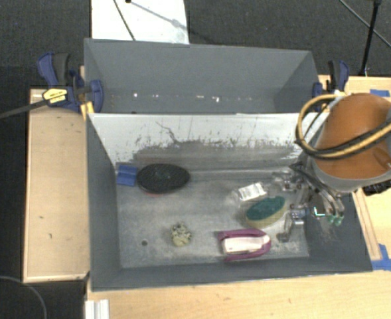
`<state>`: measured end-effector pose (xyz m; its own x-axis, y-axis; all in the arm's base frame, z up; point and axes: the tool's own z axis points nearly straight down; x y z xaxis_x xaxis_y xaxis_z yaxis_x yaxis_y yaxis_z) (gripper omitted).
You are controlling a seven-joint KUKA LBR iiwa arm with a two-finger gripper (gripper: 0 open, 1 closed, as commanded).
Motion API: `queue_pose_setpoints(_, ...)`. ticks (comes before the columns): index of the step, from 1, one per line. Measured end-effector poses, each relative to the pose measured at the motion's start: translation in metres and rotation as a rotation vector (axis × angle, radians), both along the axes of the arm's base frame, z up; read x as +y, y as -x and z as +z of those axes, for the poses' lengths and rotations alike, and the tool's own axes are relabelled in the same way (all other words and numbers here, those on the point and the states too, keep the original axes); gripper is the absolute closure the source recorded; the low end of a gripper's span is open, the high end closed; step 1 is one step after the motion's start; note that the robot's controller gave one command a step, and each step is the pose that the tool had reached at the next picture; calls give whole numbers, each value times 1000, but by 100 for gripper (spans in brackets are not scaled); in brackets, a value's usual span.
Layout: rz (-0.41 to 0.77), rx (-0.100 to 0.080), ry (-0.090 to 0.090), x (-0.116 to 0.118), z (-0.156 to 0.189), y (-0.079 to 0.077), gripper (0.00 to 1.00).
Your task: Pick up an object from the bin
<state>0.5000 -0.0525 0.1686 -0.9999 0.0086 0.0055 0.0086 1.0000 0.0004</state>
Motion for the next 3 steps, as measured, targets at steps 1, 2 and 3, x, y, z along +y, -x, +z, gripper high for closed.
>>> queue_pose_setpoints(1, -50, -20, 0, -9, -96, -52, 0)
queue_pose_setpoints(2, -46, -9, -1, -9, -95, -49, 100)
queue_pose_setpoints(3, -14, -18, 2, -7, 63, -78, 100)
